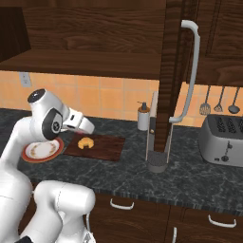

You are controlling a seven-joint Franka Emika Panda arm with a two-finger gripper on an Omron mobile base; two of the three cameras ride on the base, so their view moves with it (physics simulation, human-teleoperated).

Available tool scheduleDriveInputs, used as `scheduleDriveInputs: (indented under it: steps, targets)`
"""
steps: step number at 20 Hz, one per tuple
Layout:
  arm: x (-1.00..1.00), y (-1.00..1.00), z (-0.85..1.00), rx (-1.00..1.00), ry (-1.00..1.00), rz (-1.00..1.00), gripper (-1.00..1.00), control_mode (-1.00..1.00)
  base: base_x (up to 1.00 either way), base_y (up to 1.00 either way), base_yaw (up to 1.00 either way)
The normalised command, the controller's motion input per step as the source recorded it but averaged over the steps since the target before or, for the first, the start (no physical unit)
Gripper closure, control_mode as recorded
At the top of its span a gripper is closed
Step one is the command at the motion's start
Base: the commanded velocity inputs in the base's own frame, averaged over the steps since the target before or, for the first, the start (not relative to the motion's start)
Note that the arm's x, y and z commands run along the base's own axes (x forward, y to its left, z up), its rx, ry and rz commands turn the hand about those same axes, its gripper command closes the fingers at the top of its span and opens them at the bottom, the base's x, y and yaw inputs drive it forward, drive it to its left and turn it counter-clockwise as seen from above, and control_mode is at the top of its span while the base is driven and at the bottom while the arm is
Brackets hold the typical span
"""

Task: From the different types of pastries on the counter, select a croissant and place it on the cutting board. Then retrieve a jar of jam from the cabinet and place it alongside the croissant on the cutting board.

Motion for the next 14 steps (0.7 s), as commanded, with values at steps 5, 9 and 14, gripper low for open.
scheduleDriveInputs:
  steps: [5,9,14]
  targets:
    - [0.16,-0.26,-0.03,0.08,0.01,0.12,1.00,-1.00,0.00,0.00,0.00]
    - [0.02,-0.14,-0.41,0.00,-0.03,0.19,1.00,-1.00,0.00,0.00,0.00]
    - [0.00,-0.06,-0.62,-0.06,-0.14,0.21,1.00,-1.00,0.00,0.00,0.00]
